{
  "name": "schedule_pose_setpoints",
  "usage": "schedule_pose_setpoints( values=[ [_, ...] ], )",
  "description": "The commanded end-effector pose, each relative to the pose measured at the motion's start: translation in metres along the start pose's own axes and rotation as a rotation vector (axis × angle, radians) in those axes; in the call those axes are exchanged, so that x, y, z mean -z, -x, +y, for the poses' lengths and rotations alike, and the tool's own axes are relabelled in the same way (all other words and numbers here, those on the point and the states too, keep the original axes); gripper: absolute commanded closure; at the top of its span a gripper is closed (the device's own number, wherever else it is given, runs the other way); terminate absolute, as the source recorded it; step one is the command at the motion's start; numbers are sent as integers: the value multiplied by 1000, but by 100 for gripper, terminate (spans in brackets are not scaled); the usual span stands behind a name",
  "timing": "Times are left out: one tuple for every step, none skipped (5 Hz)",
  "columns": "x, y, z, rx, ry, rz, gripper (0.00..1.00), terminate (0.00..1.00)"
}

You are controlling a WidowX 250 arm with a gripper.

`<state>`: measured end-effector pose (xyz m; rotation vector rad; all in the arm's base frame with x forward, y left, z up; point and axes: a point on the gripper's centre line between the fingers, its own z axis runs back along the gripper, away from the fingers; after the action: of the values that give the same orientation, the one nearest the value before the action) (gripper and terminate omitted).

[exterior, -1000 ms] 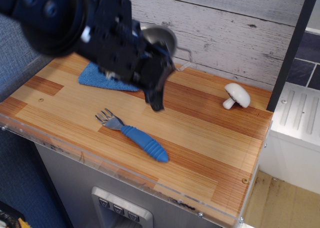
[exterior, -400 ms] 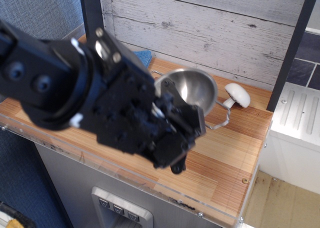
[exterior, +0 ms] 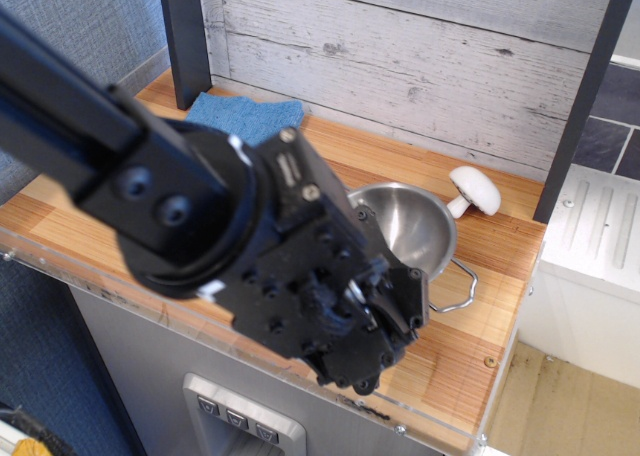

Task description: Put bowl between fork and mushroom

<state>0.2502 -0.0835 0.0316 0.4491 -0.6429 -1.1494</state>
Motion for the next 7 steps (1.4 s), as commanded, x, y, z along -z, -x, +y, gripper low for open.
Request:
schedule_pose_setpoints(
  values=[
    [9,-17,3,48,2,4,100,0],
    [8,-16,7,29,-49,27,0,0],
    [8,-15,6,28,-62,32,0,0],
    [8,-15,7,27,-64,35,0,0],
    [3,-16,8,18,-41,19,0,0],
    [-12,-17,13,25,4,-7,0,0],
    [-32,-18,20,19,50,-53,0,0]
  ],
)
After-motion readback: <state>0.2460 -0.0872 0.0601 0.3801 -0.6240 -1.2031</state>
